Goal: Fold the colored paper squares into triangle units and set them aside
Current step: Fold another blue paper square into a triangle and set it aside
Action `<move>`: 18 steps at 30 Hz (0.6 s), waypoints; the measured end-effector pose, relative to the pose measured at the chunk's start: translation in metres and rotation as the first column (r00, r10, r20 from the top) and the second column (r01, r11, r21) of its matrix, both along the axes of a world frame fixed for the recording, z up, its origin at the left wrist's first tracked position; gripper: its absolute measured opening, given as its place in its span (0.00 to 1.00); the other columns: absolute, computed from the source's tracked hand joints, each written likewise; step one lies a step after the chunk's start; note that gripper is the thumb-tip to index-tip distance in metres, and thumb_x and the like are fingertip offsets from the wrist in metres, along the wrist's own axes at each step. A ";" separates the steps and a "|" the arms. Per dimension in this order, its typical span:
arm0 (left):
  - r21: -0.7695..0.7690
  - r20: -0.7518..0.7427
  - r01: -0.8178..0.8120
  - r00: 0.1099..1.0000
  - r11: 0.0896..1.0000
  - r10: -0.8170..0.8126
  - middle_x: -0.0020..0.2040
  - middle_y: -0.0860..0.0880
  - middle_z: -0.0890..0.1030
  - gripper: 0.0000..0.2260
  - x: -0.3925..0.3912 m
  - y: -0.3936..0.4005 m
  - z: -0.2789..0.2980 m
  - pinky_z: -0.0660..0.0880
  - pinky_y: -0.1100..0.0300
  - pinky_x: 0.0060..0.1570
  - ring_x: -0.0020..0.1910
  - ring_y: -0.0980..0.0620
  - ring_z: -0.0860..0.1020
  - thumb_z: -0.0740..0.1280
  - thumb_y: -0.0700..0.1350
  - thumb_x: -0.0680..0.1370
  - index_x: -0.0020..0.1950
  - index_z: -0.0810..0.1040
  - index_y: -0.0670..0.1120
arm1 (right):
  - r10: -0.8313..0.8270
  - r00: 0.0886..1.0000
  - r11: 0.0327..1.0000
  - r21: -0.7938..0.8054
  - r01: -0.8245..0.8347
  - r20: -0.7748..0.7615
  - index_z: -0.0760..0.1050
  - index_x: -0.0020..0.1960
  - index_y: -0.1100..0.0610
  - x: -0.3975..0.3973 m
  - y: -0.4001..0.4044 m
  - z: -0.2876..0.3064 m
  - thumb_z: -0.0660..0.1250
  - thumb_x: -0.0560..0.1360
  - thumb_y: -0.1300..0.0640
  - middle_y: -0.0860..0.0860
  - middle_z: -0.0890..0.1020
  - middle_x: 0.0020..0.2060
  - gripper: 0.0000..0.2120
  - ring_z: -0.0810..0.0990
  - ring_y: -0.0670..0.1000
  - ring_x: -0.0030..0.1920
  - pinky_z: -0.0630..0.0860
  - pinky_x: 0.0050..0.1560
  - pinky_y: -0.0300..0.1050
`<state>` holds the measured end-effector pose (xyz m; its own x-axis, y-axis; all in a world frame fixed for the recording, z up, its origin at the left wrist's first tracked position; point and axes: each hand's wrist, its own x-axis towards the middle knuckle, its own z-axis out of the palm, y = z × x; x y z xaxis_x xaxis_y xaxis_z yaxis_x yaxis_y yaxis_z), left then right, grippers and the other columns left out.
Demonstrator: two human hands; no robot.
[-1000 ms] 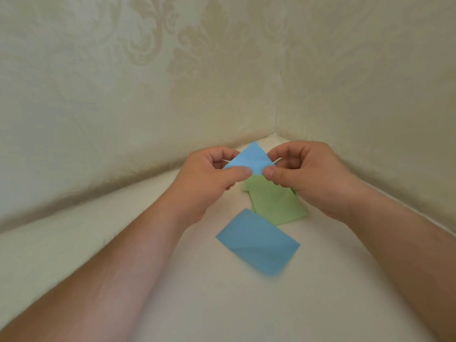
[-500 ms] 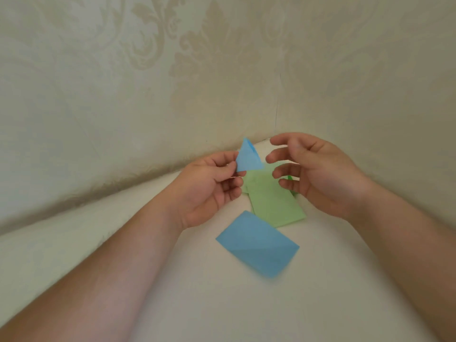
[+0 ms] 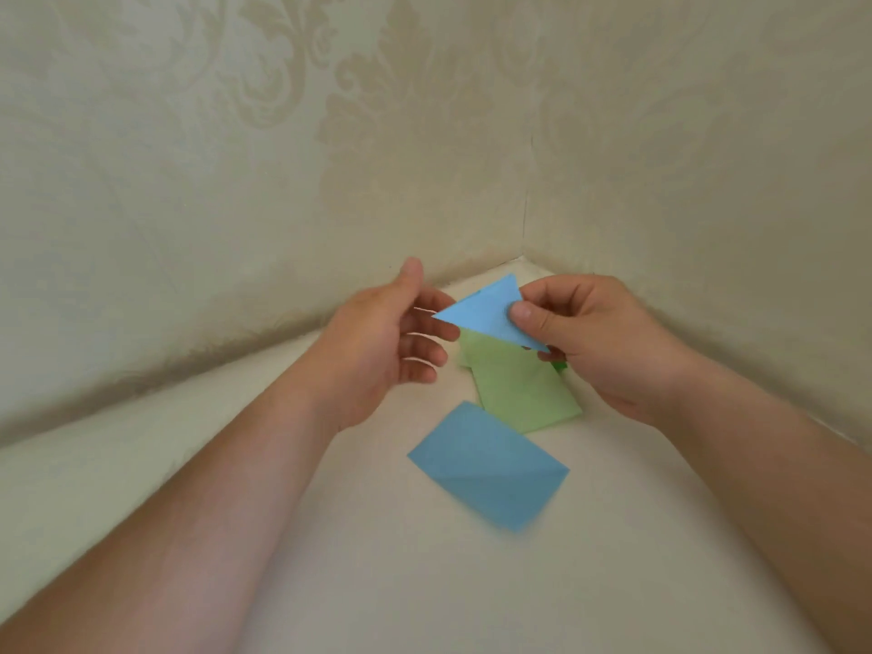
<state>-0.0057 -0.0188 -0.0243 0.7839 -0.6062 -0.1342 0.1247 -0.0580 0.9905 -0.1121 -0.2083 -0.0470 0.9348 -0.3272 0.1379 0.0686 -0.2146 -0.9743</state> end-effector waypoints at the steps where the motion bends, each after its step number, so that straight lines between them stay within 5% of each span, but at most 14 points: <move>1: 0.017 0.075 0.014 0.997 1.000 -0.015 0.40 0.46 0.83 0.19 0.001 0.002 0.000 0.76 0.57 0.32 0.32 0.49 0.77 0.61 0.58 0.84 0.48 0.82 0.44 | -0.014 1.000 1.000 -0.027 0.014 -0.008 0.85 0.49 0.55 0.000 0.000 0.000 0.69 0.81 0.57 0.51 0.84 0.42 0.06 0.77 0.47 0.41 0.73 0.45 0.46; 6: 0.159 0.429 -0.009 0.901 0.987 -0.060 0.37 0.50 0.84 0.01 -0.003 0.003 -0.012 0.79 0.57 0.39 0.34 0.53 0.79 0.74 0.43 0.78 0.48 0.86 0.47 | -0.055 0.998 0.989 -0.136 0.051 -0.027 0.86 0.47 0.52 0.001 -0.003 -0.003 0.73 0.78 0.56 0.56 0.87 0.45 0.03 0.85 0.59 0.46 0.81 0.52 0.60; 10: 0.170 0.398 -0.071 0.917 0.983 -0.003 0.37 0.48 0.86 0.01 -0.001 0.001 -0.017 0.77 0.57 0.36 0.31 0.54 0.78 0.75 0.43 0.78 0.48 0.85 0.49 | -0.098 0.995 0.981 -0.170 0.096 0.000 0.85 0.44 0.50 0.002 -0.006 -0.004 0.74 0.77 0.56 0.48 0.85 0.40 0.04 0.78 0.48 0.39 0.77 0.44 0.52; 14: 0.141 0.334 0.000 0.941 0.990 -0.048 0.37 0.50 0.85 0.02 -0.004 -0.003 -0.021 0.75 0.58 0.37 0.33 0.54 0.78 0.73 0.42 0.78 0.50 0.84 0.47 | -0.080 0.996 0.988 -0.133 0.083 0.032 0.85 0.46 0.50 0.003 -0.004 -0.006 0.74 0.77 0.55 0.52 0.85 0.44 0.02 0.79 0.49 0.40 0.77 0.44 0.52; 18: 0.185 0.444 0.042 0.888 0.982 -0.121 0.40 0.49 0.86 0.03 -0.006 -0.004 -0.026 0.77 0.53 0.43 0.36 0.55 0.79 0.73 0.46 0.79 0.52 0.85 0.52 | -0.044 0.998 0.988 -0.149 0.048 0.034 0.85 0.44 0.52 0.004 -0.001 -0.008 0.75 0.77 0.57 0.57 0.86 0.42 0.03 0.80 0.51 0.40 0.77 0.44 0.54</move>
<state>-0.0121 -0.0229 -0.0503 0.7321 -0.6709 0.1182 -0.3454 -0.2159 0.9133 -0.1085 -0.2090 -0.0550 0.9139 -0.3433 0.2165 0.0841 -0.3618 -0.9285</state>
